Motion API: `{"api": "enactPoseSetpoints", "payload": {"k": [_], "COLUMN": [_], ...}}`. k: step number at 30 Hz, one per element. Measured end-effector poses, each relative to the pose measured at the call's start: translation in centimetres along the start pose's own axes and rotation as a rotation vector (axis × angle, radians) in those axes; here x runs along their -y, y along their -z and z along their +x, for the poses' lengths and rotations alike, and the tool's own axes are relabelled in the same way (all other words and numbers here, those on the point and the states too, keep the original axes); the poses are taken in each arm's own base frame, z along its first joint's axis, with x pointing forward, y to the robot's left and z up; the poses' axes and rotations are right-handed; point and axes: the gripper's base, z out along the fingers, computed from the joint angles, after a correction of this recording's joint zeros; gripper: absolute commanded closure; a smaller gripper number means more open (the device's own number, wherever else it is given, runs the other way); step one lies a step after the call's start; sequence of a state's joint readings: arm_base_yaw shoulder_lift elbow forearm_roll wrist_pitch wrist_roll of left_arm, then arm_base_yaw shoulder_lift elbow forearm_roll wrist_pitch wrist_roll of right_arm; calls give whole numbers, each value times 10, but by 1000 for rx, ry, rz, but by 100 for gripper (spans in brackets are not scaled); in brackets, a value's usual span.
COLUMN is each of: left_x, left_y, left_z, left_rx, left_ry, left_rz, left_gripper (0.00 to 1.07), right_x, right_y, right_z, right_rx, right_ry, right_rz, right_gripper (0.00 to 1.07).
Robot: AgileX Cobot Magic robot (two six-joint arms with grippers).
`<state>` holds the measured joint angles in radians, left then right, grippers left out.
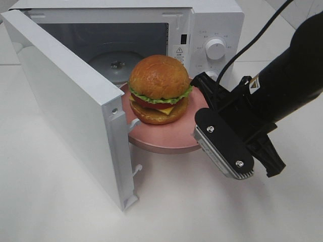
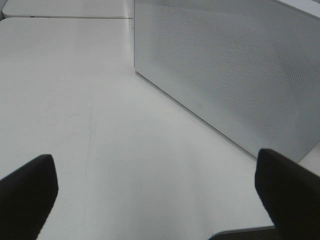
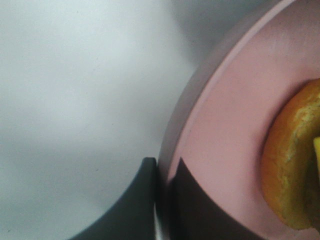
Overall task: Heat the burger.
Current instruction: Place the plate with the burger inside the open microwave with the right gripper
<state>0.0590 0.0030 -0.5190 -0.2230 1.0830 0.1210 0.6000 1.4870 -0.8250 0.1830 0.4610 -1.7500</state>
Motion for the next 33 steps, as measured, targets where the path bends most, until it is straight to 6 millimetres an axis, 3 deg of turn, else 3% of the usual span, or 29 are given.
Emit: {"api": "enactPoseSetpoints", "payload": {"k": [33], "left_x": [0], "left_y": [0], "left_z": [0], "left_rx": [0], "left_ry": [0], "left_rz": [0], "left_gripper": [7], "right_x": [94], "right_y": [-46], "right_z": [1], "right_rx": [68], "right_ry": [11], "right_rz": [-55], "right_gripper": [107]}}
